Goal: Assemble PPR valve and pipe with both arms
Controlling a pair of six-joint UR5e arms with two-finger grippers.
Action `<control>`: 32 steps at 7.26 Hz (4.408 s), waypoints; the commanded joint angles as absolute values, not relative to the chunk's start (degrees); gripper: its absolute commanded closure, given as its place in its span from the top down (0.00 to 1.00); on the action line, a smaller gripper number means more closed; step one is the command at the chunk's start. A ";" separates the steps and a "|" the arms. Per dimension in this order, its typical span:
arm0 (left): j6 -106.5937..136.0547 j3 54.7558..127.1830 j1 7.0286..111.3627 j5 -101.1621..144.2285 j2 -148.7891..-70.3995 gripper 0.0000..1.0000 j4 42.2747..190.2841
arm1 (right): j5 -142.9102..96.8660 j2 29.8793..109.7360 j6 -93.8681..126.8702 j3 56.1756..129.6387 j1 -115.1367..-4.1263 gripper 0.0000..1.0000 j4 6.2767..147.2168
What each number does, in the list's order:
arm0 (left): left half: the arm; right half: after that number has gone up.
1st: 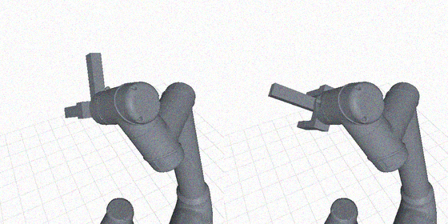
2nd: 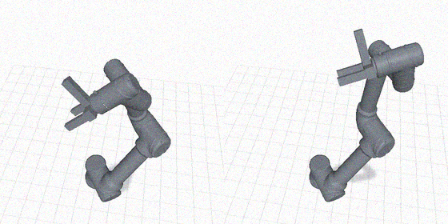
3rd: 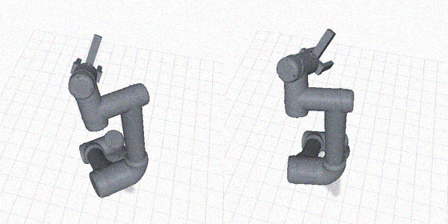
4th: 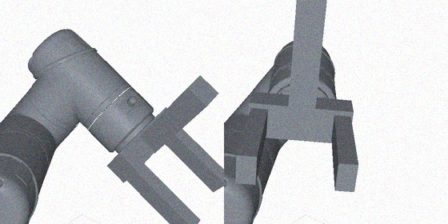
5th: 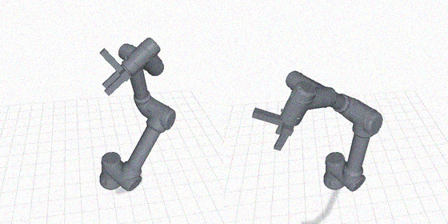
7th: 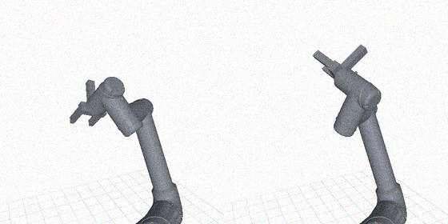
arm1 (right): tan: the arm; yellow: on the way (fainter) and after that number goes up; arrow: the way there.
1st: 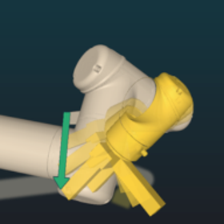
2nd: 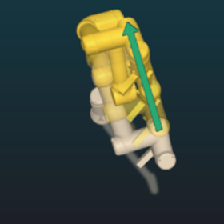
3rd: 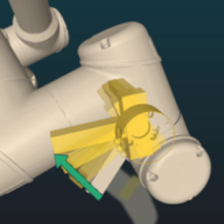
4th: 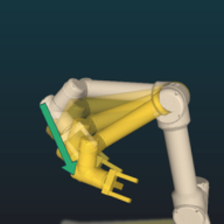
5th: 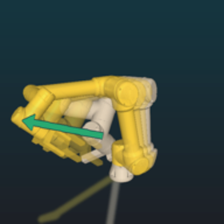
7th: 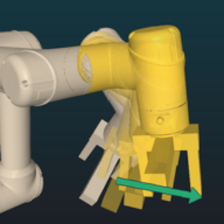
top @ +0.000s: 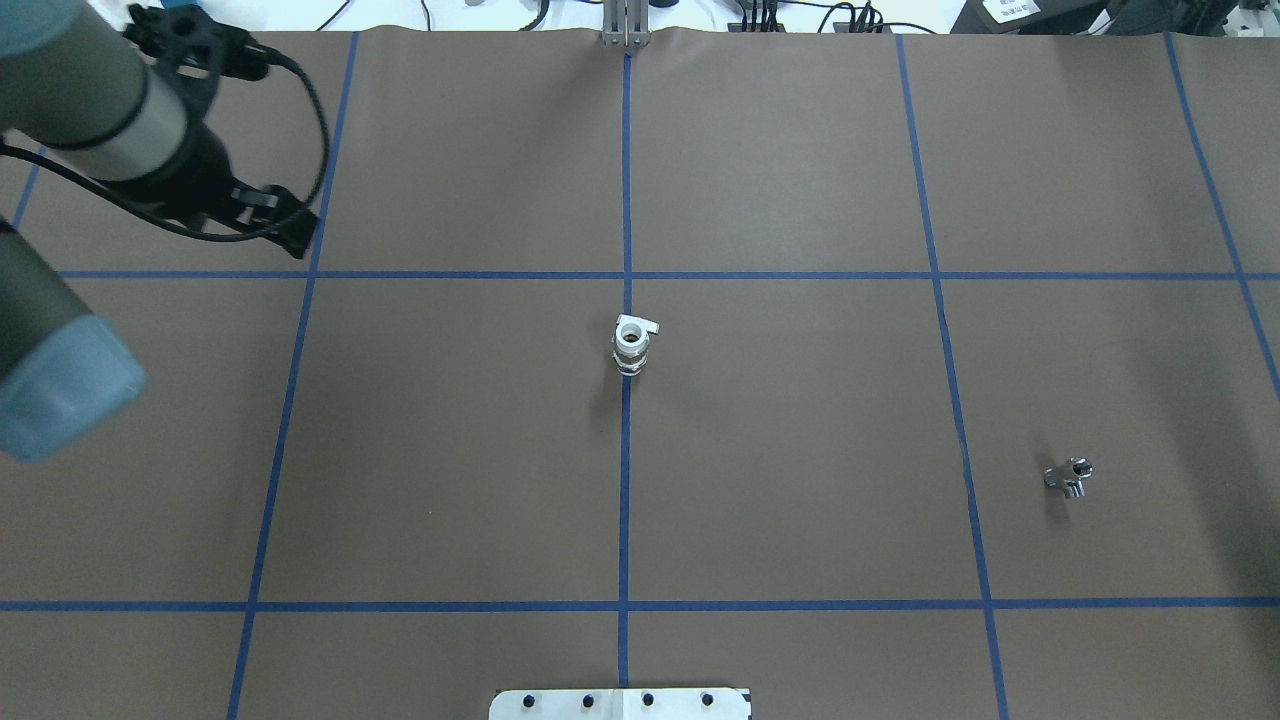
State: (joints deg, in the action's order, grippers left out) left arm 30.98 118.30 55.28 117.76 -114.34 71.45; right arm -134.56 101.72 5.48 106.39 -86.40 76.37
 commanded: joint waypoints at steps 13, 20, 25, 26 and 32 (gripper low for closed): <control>-23.29 93.51 95.01 137.99 -92.20 1.00 86.22 | -126.78 106.43 33.16 111.44 -61.23 0.99 55.14; -23.20 93.78 95.01 137.99 -92.20 1.00 86.22 | -108.81 106.43 53.25 112.41 -38.95 0.96 50.19; -23.20 93.78 95.01 137.99 -92.20 1.00 86.22 | -108.72 106.44 53.61 112.41 -36.39 0.69 50.27; -23.20 93.78 95.01 137.99 -92.20 1.00 86.22 | -108.72 106.44 53.53 112.41 -36.39 0.69 50.53; -23.03 93.78 95.01 137.99 -92.20 1.00 86.31 | -108.90 107.14 53.44 112.50 -36.04 0.00 50.80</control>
State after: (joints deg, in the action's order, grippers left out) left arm -23.06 93.78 95.01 137.99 -92.20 86.24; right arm -108.85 107.24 53.45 112.44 -36.04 50.79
